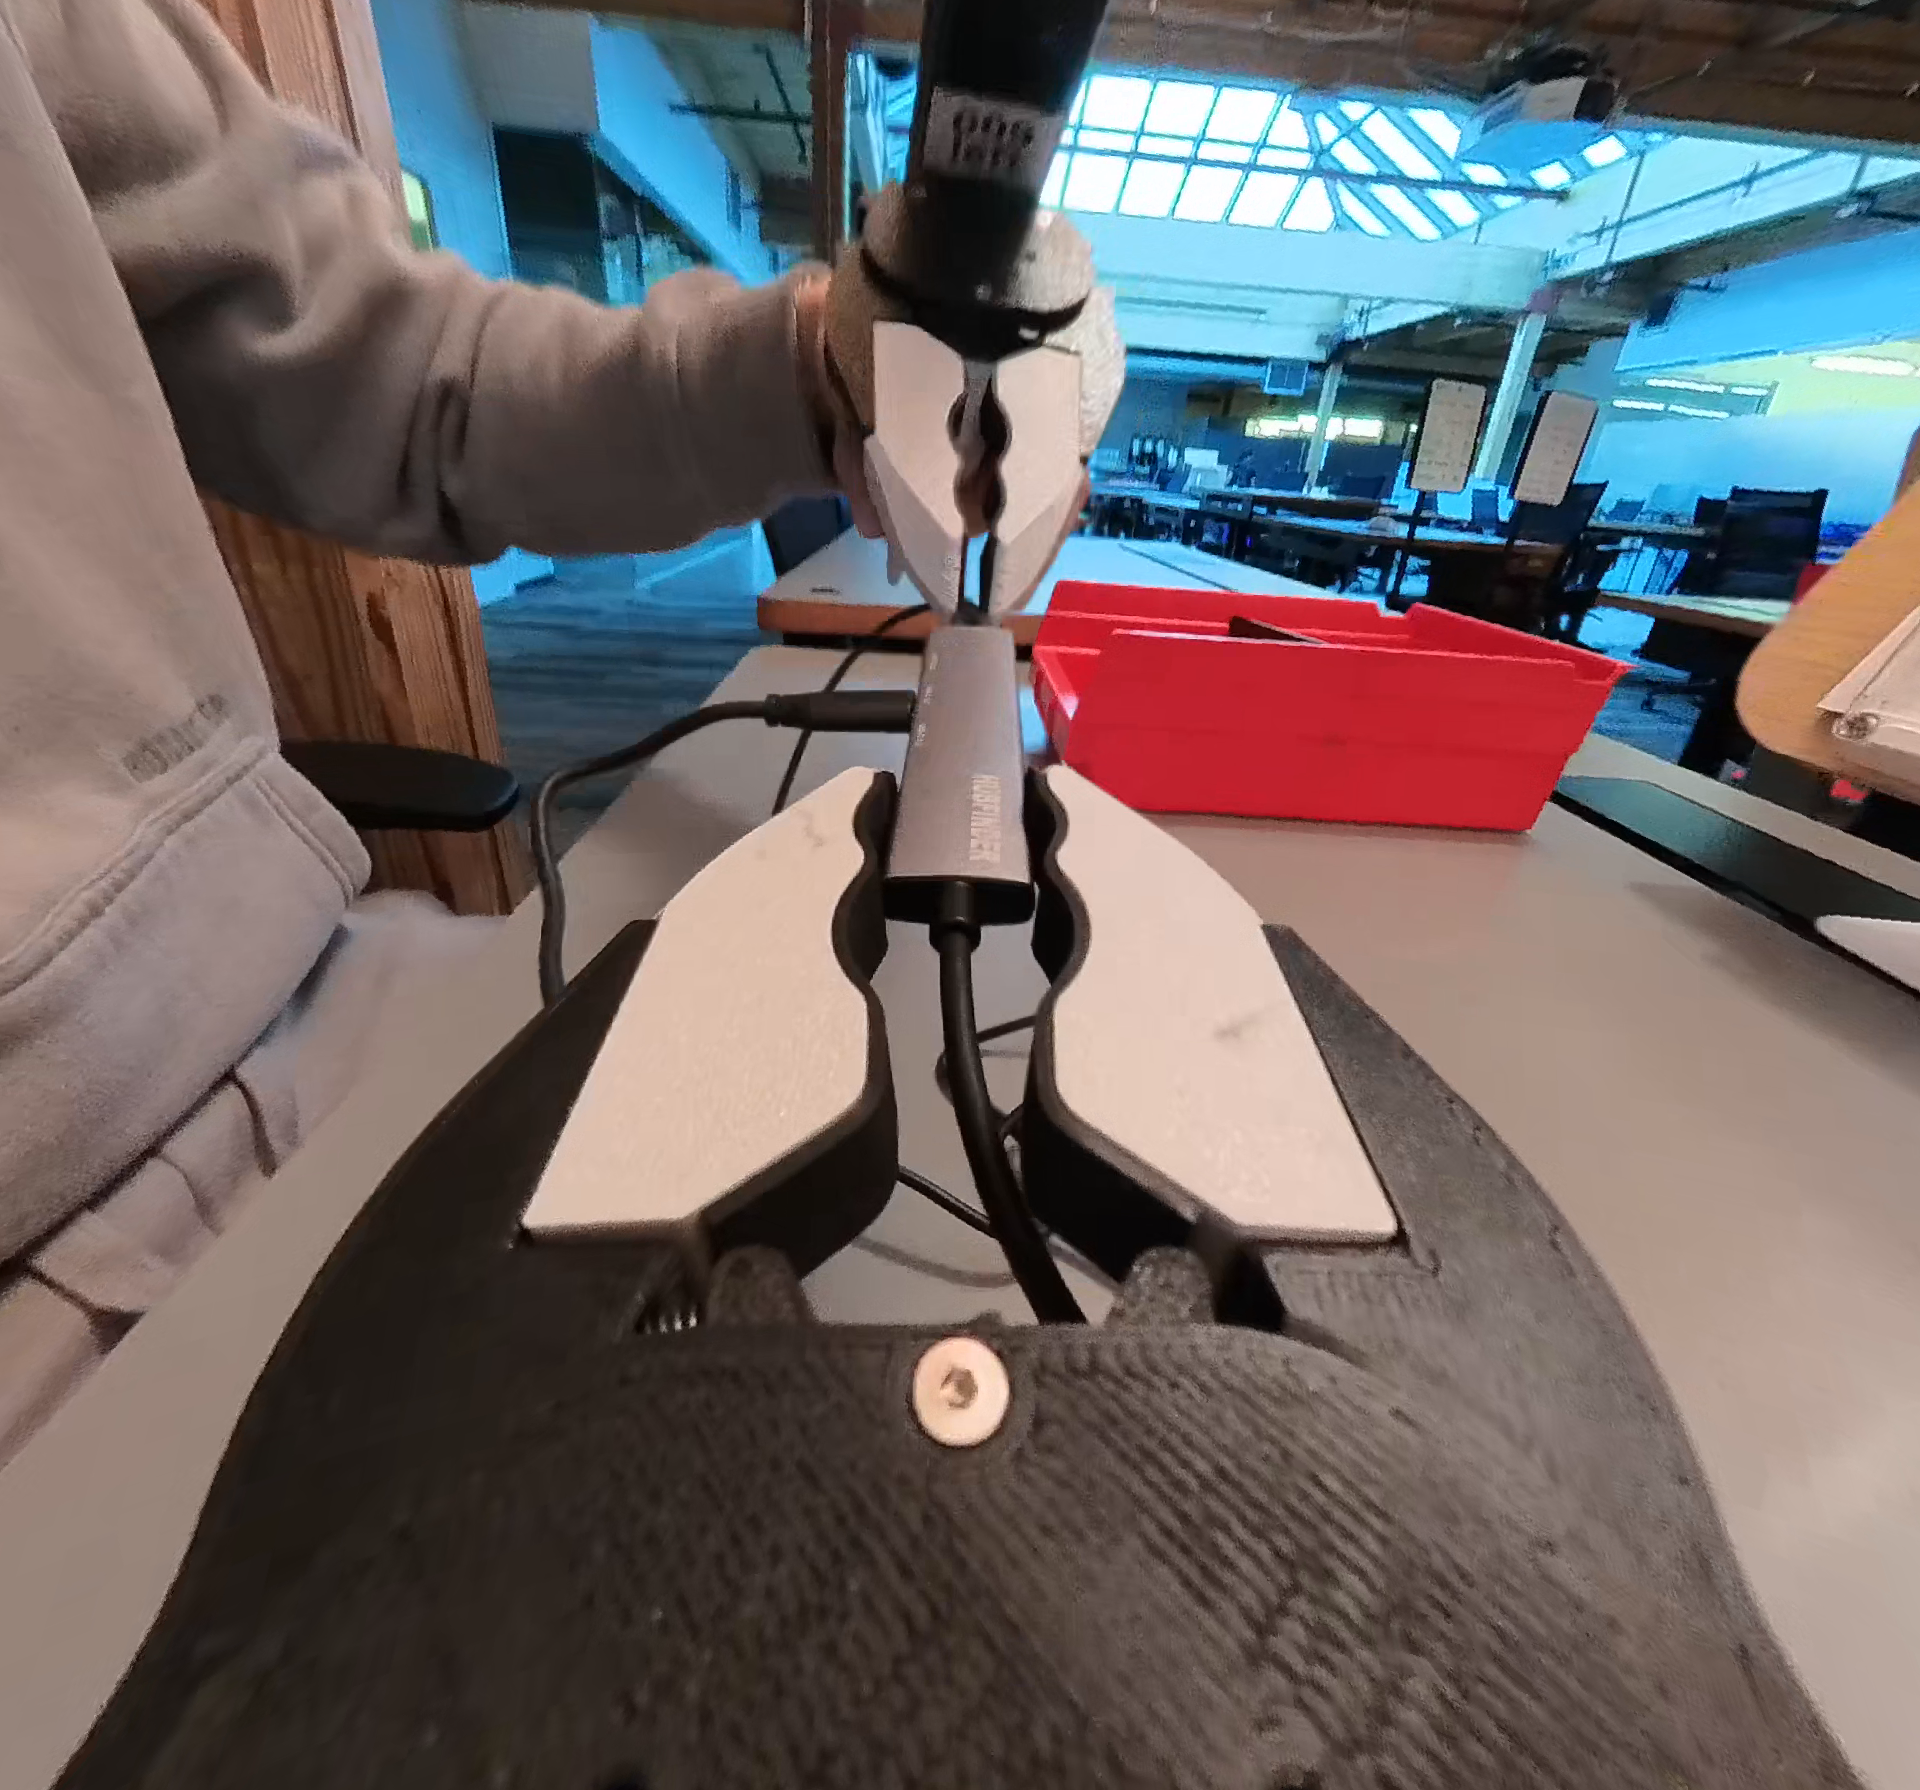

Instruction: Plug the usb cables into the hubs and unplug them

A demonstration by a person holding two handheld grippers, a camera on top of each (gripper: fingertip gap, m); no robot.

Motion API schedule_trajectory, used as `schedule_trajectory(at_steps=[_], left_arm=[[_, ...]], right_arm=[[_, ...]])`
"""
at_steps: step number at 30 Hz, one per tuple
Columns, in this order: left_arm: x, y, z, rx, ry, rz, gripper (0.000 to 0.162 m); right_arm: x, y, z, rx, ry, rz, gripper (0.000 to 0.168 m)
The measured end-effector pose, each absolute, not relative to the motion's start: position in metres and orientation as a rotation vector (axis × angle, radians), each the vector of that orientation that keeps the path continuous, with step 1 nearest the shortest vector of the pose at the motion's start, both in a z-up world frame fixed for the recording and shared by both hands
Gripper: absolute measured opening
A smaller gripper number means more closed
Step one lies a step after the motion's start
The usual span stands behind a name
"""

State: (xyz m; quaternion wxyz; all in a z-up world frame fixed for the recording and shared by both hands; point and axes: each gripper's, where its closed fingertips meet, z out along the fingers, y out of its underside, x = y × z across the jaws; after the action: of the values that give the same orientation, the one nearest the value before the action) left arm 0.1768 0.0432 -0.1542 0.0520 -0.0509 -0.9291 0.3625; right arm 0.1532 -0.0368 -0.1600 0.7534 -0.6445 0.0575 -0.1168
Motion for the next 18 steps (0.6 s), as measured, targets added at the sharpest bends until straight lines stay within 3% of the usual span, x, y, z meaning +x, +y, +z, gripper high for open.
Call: schedule_trajectory(at_steps=[18], left_arm=[[0.175, 0.028, -0.150, -0.243, -2.799, 1.452, 0.006]], right_arm=[[0.153, -0.042, -0.156, -1.363, 0.130, -0.241, 0.025]])
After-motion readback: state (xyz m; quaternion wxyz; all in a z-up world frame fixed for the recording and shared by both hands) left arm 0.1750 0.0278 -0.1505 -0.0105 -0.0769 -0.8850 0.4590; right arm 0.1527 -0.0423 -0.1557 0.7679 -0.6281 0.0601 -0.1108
